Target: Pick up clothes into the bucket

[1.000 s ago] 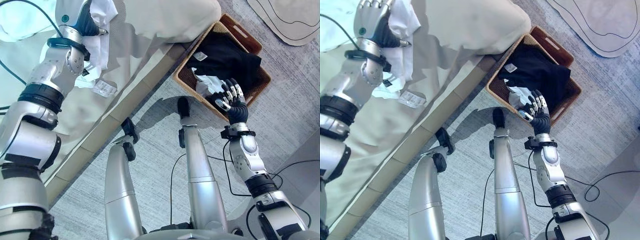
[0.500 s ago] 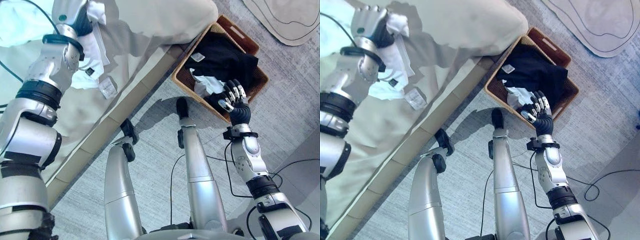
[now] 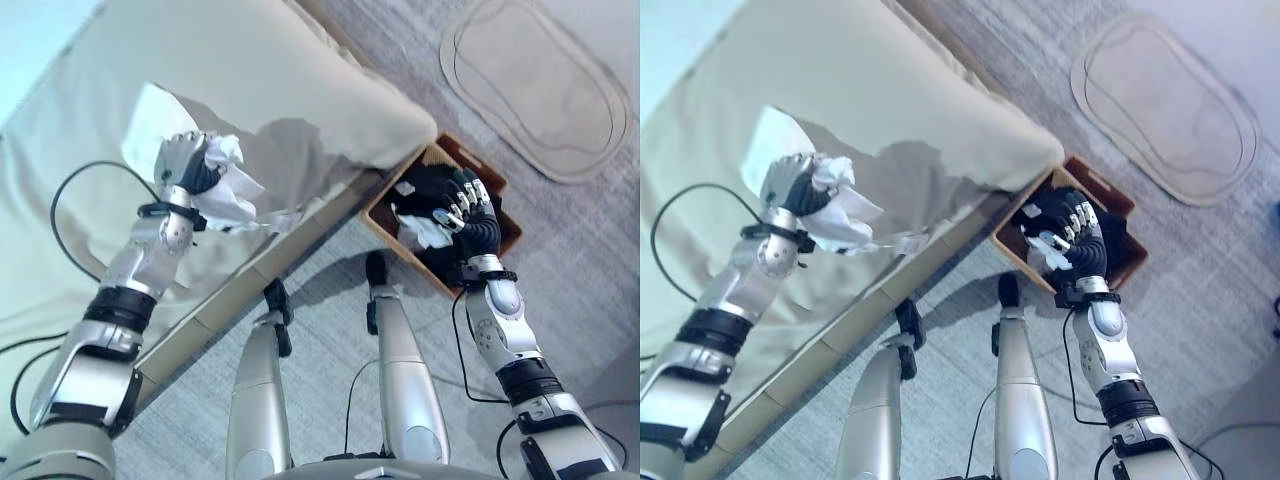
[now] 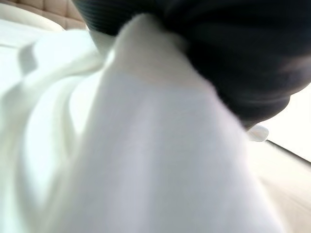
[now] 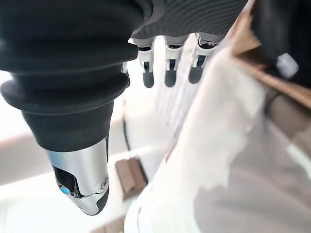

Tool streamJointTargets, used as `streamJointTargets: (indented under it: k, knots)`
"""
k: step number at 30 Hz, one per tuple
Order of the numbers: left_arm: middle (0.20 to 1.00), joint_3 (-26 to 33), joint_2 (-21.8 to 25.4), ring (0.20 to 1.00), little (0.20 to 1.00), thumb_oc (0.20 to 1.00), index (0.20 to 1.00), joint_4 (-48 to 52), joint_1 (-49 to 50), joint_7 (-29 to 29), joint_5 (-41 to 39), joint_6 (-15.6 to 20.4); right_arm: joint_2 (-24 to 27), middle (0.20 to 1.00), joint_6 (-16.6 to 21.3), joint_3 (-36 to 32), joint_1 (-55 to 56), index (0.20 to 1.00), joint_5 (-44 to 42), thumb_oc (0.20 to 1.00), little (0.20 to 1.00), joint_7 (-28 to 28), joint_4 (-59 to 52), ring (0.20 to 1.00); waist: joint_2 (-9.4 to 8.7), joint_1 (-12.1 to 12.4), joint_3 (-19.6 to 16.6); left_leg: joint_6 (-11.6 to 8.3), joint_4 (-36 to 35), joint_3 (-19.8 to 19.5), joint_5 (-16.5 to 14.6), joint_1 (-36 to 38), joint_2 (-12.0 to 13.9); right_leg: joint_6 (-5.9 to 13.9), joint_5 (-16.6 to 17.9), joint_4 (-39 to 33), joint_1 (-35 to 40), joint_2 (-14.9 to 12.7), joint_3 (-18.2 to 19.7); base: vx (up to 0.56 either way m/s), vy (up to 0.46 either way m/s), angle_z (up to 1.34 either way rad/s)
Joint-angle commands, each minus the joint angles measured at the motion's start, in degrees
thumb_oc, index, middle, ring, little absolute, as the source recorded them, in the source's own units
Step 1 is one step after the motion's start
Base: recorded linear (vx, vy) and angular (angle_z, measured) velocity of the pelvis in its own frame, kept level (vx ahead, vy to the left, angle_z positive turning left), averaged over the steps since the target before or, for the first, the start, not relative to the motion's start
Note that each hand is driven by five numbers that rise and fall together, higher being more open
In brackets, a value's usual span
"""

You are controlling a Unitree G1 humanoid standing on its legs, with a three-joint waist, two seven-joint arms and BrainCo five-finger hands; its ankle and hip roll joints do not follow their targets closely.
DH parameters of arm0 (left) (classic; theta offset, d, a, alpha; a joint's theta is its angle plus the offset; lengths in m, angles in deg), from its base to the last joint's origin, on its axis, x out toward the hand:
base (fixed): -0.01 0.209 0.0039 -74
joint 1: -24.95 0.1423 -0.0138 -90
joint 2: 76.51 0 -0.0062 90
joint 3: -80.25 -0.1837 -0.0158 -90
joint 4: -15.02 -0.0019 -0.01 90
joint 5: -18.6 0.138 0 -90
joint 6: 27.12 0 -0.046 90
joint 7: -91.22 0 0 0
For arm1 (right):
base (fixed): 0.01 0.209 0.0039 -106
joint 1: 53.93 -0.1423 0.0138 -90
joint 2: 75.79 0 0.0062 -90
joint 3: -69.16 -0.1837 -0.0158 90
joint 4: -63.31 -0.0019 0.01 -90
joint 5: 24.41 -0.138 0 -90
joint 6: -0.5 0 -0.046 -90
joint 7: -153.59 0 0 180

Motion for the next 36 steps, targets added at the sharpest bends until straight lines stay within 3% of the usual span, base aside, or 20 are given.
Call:
streamJointTargets:
  k: [1, 2, 4, 7, 12, 20, 27, 35, 36]
  knots:
    - [0.200, 3.1, 0.2, 0.200, 0.200, 0.200, 0.200, 5.2, 1.8, 1.2, -4.1, 5.1, 1.5, 1.000, 0.7, 1.4, 0.8, 1.000, 5.2, 1.000, 1.000, 0.4, -4.5, 1.000, -0.10, -0.3, -3.7, 3.39, -1.6, -1.5, 0.7, 1.6, -4.0, 0.60, 6.4, -9.4, 6.1, -0.5, -3.6, 0.10, -0.019, 0.17]
    - [0.200, 3.8, -0.3, 0.200, 0.200, 0.200, 0.200, 9.8, 5.1, -0.4, -6.3, 8.2, 2.7, 1.000, -0.3, 3.9, 0.2, 1.000, 9.9, 1.000, 1.000, -0.5, -4.6, 1.000, -0.22, 0.8, -4.3, 3.31, -3.3, -2.1, 0.6, 5.2, -3.8, 0.64, 5.8, -10.4, 10.0, -0.5, -4.2, 0.06, -0.016, 0.14]
    - [0.200, 3.9, -0.2, 0.200, 0.200, 0.200, 0.200, 11.8, 6.9, -1.5, -7.2, 9.1, 3.3, 1.000, -0.8, 5.4, -0.1, 1.000, 12.2, 1.000, 1.000, -0.6, -4.7, 1.000, -0.30, 1.0, -4.4, 3.32, -4.7, -2.5, 1.2, 7.3, -3.9, 0.61, 6.1, -11.5, 12.0, -0.6, -4.5, 0.10, -0.019, 0.11]
    - [0.200, 2.4, -1.8, 0.200, 0.200, 0.200, 0.200, 20.5, 10.9, -6.7, -15.3, 13.8, 5.0, 1.000, -2.4, 12.4, -3.3, 1.000, 21.0, 1.000, 1.000, -2.3, -4.3, 1.000, -0.38, 2.6, -6.5, 2.90, -9.1, -3.3, 1.8, 14.5, -3.4, 0.81, 5.8, -15.2, 19.8, -0.2, -5.9, 0.12, -0.027, 0.09]
    - [0.200, -1.5, -3.1, 0.200, 0.200, 0.200, 0.200, 28.2, 12.0, -13.7, -30.1, 17.1, 4.3, 1.000, -2.6, 18.2, -6.7, 1.000, 25.8, 1.000, 1.000, -2.9, -5.5, 1.000, -0.39, 3.6, -9.5, 2.75, -14.2, -4.0, 3.4, 21.6, -3.2, 0.97, 5.9, -18.0, 26.5, 0.2, -7.3, 0.11, -0.014, 0.14]
    - [0.200, -5.2, -4.6, 0.200, 0.200, 0.200, 0.200, 35.8, 13.2, -22.2, -40.5, 17.0, 0.6, 1.000, -3.0, 24.6, -6.8, 1.000, 21.3, 1.000, 1.000, -9.7, -6.1, 1.000, -0.48, 4.4, -13.3, 2.65, -18.9, -4.7, 3.9, 30.1, -3.0, 1.05, 5.1, -21.5, 35.1, 0.9, -9.5, 0.10, -0.005, 0.13]
    - [0.200, -5.6, -5.6, 0.200, 0.200, 0.200, 0.200, 37.9, 14.9, -23.4, -40.3, 16.8, -3.6, 1.000, -4.3, 27.6, -4.8, 1.000, 13.3, 1.000, 1.000, -14.3, -5.9, 1.000, -0.79, 5.0, -16.8, 2.50, -21.3, -4.2, 3.7, 34.1, -2.6, 1.37, 5.2, -24.2, 39.0, 1.2, -10.0, 0.10, 0.002, 0.02]
    - [0.200, -7.2, -7.0, 0.200, 0.200, 0.200, 0.200, 39.4, 15.6, -24.1, -41.3, 16.4, -7.0, 1.000, -5.5, 31.1, -5.1, 1.000, 9.4, 1.000, 1.000, -16.6, -6.4, 1.000, -1.19, 5.3, -18.4, 2.74, -22.3, -3.7, 3.8, 36.2, -2.7, 1.52, 5.7, -25.5, 41.1, 1.1, -9.9, 0.04, 0.006, 0.00]
    - [0.200, -7.4, -7.1, 0.200, 0.200, 0.200, 0.200, 39.4, 15.7, -24.3, -41.6, 16.3, -7.1, 0.605, -5.6, 31.7, -5.3, 0.605, 9.4, 0.605, 0.605, -17.0, -6.6, 0.605, -1.24, 5.4, -18.6, 2.76, -22.3, -3.7, 3.7, 36.3, -2.6, 1.55, 5.7, -25.6, 41.2, 1.1, -9.8, 0.07, 0.002, -0.01]
